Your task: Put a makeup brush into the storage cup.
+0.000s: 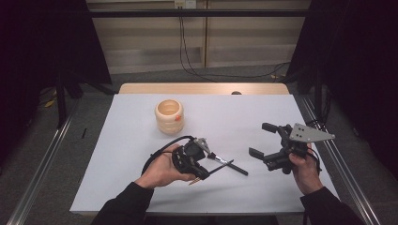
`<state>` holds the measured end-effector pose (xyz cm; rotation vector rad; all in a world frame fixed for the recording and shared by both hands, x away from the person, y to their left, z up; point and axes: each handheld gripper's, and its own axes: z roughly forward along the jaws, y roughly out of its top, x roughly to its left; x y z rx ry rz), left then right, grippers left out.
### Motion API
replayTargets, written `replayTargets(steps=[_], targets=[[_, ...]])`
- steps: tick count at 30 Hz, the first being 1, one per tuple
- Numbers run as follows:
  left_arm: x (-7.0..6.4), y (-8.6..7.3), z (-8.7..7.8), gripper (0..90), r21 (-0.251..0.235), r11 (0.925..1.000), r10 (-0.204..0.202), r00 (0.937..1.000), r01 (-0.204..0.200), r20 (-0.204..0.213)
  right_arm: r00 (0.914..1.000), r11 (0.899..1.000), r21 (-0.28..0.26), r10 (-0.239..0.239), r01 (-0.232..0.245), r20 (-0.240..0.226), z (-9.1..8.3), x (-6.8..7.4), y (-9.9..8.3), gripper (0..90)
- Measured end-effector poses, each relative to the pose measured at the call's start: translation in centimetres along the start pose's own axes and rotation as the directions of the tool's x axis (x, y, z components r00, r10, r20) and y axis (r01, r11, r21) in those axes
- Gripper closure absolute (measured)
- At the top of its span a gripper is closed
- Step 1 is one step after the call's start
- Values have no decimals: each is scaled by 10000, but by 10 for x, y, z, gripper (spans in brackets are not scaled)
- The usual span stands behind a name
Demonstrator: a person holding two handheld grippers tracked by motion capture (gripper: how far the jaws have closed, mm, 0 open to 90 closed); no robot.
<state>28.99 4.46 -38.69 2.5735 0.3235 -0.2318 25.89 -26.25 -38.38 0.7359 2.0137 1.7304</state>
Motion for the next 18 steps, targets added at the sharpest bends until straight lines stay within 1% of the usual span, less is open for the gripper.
replayTargets(steps=[1,2,3,4,5,6,7,8,9,10,11,12,13,14,15,16,17,18], targets=[[0,0,0,836,-14,10000,-23,10000,23,-4,10000,10000,0,0,0,0,0,0,0,0],[0,0,0,836,-87,9999,-129,9999,129,-2,10000,10000,-35,-4,3,-37,2,-1,2,0],[0,0,0,836,22,10000,-25,10000,25,-14,9999,9999,-141,-71,73,113,3,-2,3,0],[1,0,-1,836,74,10000,-18,10000,18,-47,9998,9997,-220,-142,144,117,5,-3,4,0],[1,0,0,836,11,9999,-113,9999,113,-64,9998,9996,-225,-139,143,172,6,-4,6,0],[1,-1,0,836,25,9999,-109,9999,109,-38,9999,9995,-285,-102,105,102,8,-5,7,0],[2,0,-1,836,211,9996,166,9999,-165,-44,9999,9997,-204,-93,94,61,9,-6,8,0],[2,0,-1,836,204,9997,153,9999,-151,-50,10000,9999,-129,-50,49,-56,11,-7,8,0],[1,-1,0,836,161,9999,49,10000,-48,-49,9999,10000,16,-92,92,-43,13,-8,8,0],[0,-1,0,836,125,9999,87,9999,-86,-90,9999,9999,122,-55,57,-143,15,-9,6,3],[-1,-1,0,836,113,9999,69,9999,-68,-138,9995,9993,380,-40,51,-301,18,-10,5,3],[-2,-1,1,836,109,9999,-1,9999,2,-144,9994,9979,633,-143,162,-314,20,-9,3,7],[-3,-1,1,836,213,9997,96,9999,-94,-91,9989,9960,851,-221,255,-406,22,-9,2,19],[-2,-1,1,836,211,9997,126,9999,-124,-76,9981,9939,1057,-246,304,-560,24,-8,1,20],[-3,-1,1,836,200,9998,15,10000,-13,-98,9981,9927,1177,-205,273,-588,25,-6,1,20],[-3,-2,2,836,96,9999,-77,9999,78,-110,9971,9897,1383,-277,374,-715,26,-5,2,30],[-2,-2,2,835,98,9999,-91,9999,92,-80,9962,9865,1574,-328,453,-811,27,-3,3,35],[-1,-2,2,836,214,9998,43,10000,-41,-84,9951,9829,1767,-369,527,-917,28,-2,4,37]])
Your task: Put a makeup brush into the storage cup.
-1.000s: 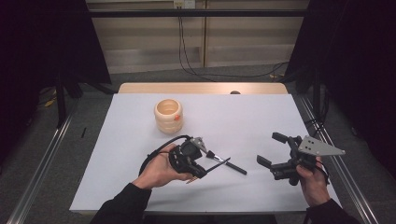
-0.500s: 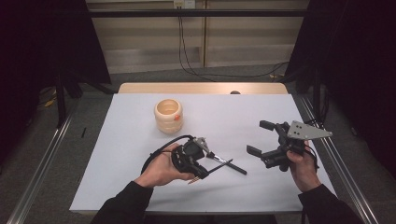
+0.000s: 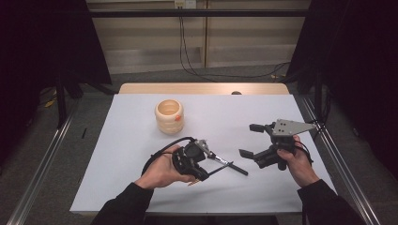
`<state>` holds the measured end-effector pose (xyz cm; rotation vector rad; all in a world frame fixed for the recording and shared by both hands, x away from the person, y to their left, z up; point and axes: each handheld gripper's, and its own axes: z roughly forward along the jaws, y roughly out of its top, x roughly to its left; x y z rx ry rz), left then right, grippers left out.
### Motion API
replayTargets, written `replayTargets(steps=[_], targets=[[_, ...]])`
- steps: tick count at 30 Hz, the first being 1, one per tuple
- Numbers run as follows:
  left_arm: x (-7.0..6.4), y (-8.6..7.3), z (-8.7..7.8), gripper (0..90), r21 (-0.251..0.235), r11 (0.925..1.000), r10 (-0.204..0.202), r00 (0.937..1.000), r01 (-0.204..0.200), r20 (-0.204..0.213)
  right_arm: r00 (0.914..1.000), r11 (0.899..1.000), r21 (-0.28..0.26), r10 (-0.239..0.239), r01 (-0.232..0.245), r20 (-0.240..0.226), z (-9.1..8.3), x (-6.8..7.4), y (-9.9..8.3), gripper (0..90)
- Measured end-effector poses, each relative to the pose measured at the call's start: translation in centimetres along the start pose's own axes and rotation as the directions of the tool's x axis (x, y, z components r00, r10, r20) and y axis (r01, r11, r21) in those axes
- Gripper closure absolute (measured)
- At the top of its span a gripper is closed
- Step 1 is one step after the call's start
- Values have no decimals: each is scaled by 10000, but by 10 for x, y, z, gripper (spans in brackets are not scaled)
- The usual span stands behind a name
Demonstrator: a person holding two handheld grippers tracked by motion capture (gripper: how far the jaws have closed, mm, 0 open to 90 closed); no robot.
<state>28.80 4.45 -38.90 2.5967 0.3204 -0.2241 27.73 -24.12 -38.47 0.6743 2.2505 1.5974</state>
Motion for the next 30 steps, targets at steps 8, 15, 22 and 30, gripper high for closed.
replayTargets(steps=[8,15,22,30], targets=[[0,0,0,836,89,9999,95,10000,-95,2,9950,9882,1507,-140,289,-988,11,2,6,89],[-2,2,2,836,164,9997,155,9999,-156,77,9853,9755,2068,-401,745,-1658,19,5,13,144],[-3,3,6,836,382,9991,204,9997,-208,104,9741,9483,2968,-466,1127,-2211,26,6,14,177],[-4,3,7,836,421,9989,216,9997,-220,114,9617,9248,3521,-473,1443,-2701,33,10,20,217]])
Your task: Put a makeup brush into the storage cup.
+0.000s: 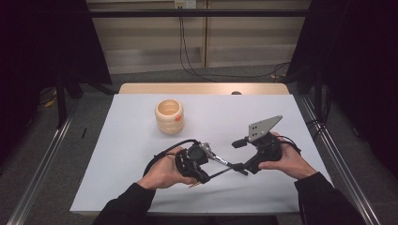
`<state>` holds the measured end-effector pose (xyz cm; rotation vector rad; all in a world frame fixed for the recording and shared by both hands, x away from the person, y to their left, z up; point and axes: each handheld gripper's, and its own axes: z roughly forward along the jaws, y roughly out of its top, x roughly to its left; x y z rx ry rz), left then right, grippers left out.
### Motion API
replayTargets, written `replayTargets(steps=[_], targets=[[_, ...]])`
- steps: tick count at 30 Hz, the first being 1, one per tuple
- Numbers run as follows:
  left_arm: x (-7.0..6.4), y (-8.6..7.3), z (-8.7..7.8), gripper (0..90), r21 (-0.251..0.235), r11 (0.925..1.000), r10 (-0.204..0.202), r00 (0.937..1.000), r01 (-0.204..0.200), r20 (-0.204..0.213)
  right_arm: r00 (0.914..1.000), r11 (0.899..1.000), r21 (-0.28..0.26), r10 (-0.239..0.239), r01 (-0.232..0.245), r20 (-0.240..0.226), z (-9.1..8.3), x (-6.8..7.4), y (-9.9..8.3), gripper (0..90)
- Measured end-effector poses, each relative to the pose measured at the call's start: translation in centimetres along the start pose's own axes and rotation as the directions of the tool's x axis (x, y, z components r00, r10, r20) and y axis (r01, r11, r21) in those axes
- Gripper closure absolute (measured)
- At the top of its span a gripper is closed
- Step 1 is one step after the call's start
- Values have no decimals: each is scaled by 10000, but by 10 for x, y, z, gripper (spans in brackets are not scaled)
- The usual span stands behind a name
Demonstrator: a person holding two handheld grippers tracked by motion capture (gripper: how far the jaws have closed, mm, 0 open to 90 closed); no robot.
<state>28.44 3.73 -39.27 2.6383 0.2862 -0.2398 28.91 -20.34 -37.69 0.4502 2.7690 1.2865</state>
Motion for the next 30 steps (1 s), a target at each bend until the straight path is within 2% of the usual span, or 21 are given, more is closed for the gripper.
replayTargets(steps=[4,6,7,9,13,15,16,17,19,20,22,23,24,25,26,27,29,30], targets=[[-1,0,0,835,16,10000,-57,10000,57,-55,9984,9972,583,-445,465,-348,6,1,5,221],[-1,0,-1,835,26,10000,-34,9999,35,-130,9957,9921,852,-925,920,19,10,3,6,240],[0,0,-1,835,-46,10000,-4,9997,2,-237,9953,9895,1073,-972,964,25,12,4,7,245],[0,-1,-1,835,3,10000,-68,9998,68,-181,9937,9853,1284,-1119,1124,-116,16,4,8,264],[0,-1,1,836,82,9999,-69,9999,70,-145,9898,9730,1824,-1366,1417,-400,22,6,10,336],[0,0,2,835,251,9996,110,9999,-106,-124,9860,9607,2238,-1537,1644,-646,26,6,10,407],[-1,0,3,836,262,9996,-56,10000,58,-82,9848,9558,2399,-1568,1703,-744,28,6,10,427],[-1,1,3,836,355,9993,117,9998,-112,-134,9828,9526,2470,-1593,1778,-933,30,6,10,444],[0,1,4,836,409,9990,205,9998,-202,-54,9818,9495,2610,-1473,1743,-1197,32,7,11,470],[-1,1,5,836,337,9994,95,9999,-93,-40,9784,9472,2626,-1511,1842,-1413,33,6,11,487],[-1,2,5,836,466,9985,276,9996,-275,-10,9758,9400,2857,-1437,1867,-1647,36,7,11,512],[-3,1,6,835,368,9993,52,10000,-52,-8,9745,9350,2983,-1451,1916,-1710,37,7,11,520],[-3,1,7,835,347,9994,50,9999,-46,-117,9734,9299,3127,-1424,1938,-1798,39,7,12,535],[-3,1,7,835,391,9992,96,9999,-98,72,9693,9277,3147,-1419,2010,-2006,41,7,11,551],[-2,1,7,835,478,9985,262,9996,-264,43,9689,9258,3218,-1357,1983,-2068,42,7,11,576],[-2,1,8,835,452,9988,179,9998,-183,75,9662,9209,3295,-1414,2083,-2156,44,7,11,599],[-2,1,8,836,521,9984,212,9998,-213,33,9653,9183,3386,-1326,2051,-2251,46,6,10,644],[-3,1,9,835,493,9987,89,9999,-94,93,9634,9182,3377,-1310,2069,-2339,48,6,10,660]])
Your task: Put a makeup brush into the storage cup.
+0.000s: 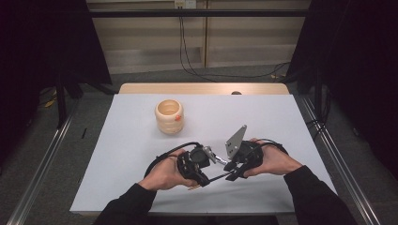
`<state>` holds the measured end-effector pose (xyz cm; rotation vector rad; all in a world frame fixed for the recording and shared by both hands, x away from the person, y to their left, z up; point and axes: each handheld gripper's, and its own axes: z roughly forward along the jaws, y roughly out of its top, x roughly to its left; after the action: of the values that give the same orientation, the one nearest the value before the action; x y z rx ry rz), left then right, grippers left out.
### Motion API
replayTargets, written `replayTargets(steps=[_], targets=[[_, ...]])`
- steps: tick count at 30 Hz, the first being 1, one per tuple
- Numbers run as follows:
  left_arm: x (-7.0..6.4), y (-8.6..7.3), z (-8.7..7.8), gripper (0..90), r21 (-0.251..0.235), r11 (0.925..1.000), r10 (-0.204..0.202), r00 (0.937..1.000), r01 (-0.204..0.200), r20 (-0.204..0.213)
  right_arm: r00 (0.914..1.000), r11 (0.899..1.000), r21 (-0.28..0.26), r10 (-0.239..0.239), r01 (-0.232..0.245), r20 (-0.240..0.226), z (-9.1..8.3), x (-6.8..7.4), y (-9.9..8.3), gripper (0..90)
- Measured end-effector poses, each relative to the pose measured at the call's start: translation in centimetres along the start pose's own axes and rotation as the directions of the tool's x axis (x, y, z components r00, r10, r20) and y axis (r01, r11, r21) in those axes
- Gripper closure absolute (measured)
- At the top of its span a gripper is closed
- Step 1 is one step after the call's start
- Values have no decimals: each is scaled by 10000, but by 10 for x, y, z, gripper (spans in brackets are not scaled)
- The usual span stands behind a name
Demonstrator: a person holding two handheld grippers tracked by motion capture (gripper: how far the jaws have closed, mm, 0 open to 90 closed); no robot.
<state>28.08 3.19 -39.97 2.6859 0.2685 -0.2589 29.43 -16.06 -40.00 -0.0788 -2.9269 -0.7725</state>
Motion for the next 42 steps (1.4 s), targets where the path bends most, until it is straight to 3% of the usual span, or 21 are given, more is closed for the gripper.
replayTargets(steps=[4,5,6,13,14,15,16,17,18,19,20,25,26,27,28,29,34,36,38,41,42], targets=[[0,1,2,835,-44,10000,14,9999,-14,-146,9997,9999,-62,-94,93,-217,2,0,2,692],[1,1,2,836,25,9997,251,9997,-251,-56,9997,9999,-57,-104,102,-243,3,0,2,692],[-1,2,3,836,94,9999,97,9999,-97,-52,9997,10000,24,52,-51,-223,3,1,2,700],[0,2,4,835,31,9996,276,9996,-276,-9,9988,9998,6,-177,178,-452,8,1,3,753],[-1,2,3,835,23,9999,116,9999,-116,81,9983,9997,-29,-247,245,-528,9,1,4,757],[0,2,3,835,52,9998,168,9999,-168,14,9985,9998,20,-220,221,-502,9,1,4,758],[1,2,2,835,135,9995,284,9992,-287,269,9989,9998,146,-100,107,-465,9,2,4,764],[1,2,3,835,135,9991,399,9991,-401,147,9985,9998,188,-103,113,-532,10,2,4,783],[1,3,2,835,264,9980,565,9984,-568,100,9979,9994,8,-331,332,-562,12,1,4,790],[-1,2,3,835,97,9997,239,9996,-240,124,9985,9997,62,-216,220,-506,12,1,4,810],[-4,1,5,835,-145,9999,71,9999,-74,-154,9981,9996,53,-260,263,-554,12,1,4,821],[-3,1,5,835,-55,9996,281,9996,-281,-98,9976,9997,95,-233,240,-654,13,1,3,832],[-3,1,4,834,-91,9996,266,9996,-267,-127,9968,9990,-50,-439,437,-672,14,0,3,837],[-3,0,4,833,-232,9996,170,9998,-171,-50,9967,9990,-73,-451,447,-678,14,0,3,841],[0,0,1,831,-107,9993,363,9991,-361,205,9965,9991,-45,-421,419,-723,13,1,3,847],[0,0,1,831,-181,9986,487,9988,-488,-51,9967,9990,-55,-446,443,-674,13,2,3,848],[-1,-1,2,832,-250,9985,497,9988,-496,24,9958,9981,-102,-610,605,-676,13,3,2,850],[1,-1,2,831,-147,9985,537,9981,-532,310,9957,9978,-130,-654,647,-662,14,3,2,851],[0,-1,2,829,-241,9979,607,9981,-605,60,9959,9977,-115,-669,663,-610,14,3,2,851],[1,-1,0,825,-308,9982,530,9984,-524,183,9957,9975,-214,-691,679,-621,12,3,1,852],[2,-1,-1,825,-288,9973,686,9975,-680,197,9956,9975,-226,-684,671,-642,11,3,1,852]])
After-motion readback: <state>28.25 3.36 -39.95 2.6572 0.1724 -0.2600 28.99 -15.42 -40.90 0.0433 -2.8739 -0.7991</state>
